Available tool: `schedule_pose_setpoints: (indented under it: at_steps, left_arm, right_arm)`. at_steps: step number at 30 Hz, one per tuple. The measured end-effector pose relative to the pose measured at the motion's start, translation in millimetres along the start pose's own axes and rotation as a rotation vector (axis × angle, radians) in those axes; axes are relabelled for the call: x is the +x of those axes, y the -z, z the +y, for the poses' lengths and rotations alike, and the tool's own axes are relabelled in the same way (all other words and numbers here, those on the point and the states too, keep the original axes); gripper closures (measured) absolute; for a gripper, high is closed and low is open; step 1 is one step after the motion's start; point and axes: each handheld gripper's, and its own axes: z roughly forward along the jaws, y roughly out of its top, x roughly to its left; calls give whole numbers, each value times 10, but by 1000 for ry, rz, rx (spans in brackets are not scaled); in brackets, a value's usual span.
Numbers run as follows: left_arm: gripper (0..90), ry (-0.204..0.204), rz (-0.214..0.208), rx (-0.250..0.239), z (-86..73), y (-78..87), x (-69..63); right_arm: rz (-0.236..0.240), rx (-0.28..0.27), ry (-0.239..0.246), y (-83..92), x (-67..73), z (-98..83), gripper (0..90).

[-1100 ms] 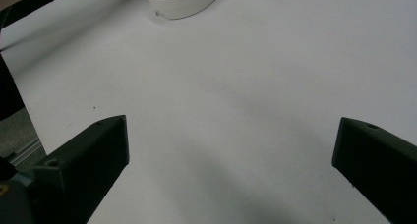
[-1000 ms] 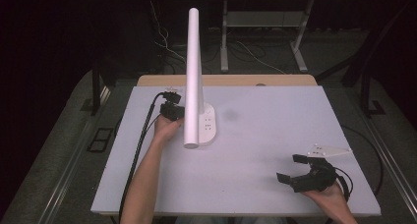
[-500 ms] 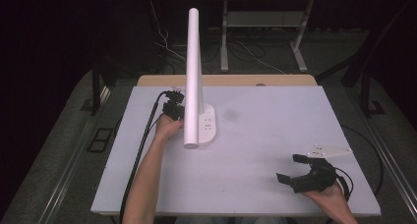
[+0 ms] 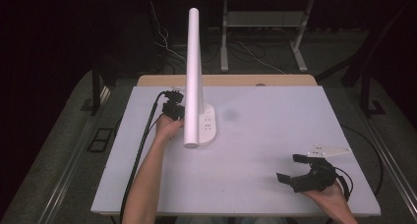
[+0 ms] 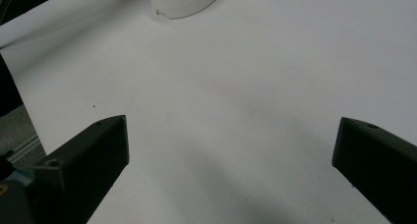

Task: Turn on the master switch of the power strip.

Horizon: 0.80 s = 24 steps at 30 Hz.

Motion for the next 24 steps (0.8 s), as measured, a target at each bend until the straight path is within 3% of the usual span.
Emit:
schedule_pose_setpoints:
  at_steps: [7, 13, 17, 24]
  left_arm:
    - [900, 38, -31, -46, -50, 19, 44]
    - [898, 34, -47, -71, -50, 110, 33]
    - [892, 11, -36, -84, -31, 210, 29]
    - [879, 11, -15, -111, -19, 417, 66]
  right_arm:
    - [-1, 1, 1, -2, -3, -3, 2]
    - [0, 1, -3, -3, -18, -11, 2]
    - [0, 2, -7, 1, -18, -13, 2]
    - [-1, -1, -4, 2, -18, -15, 2]
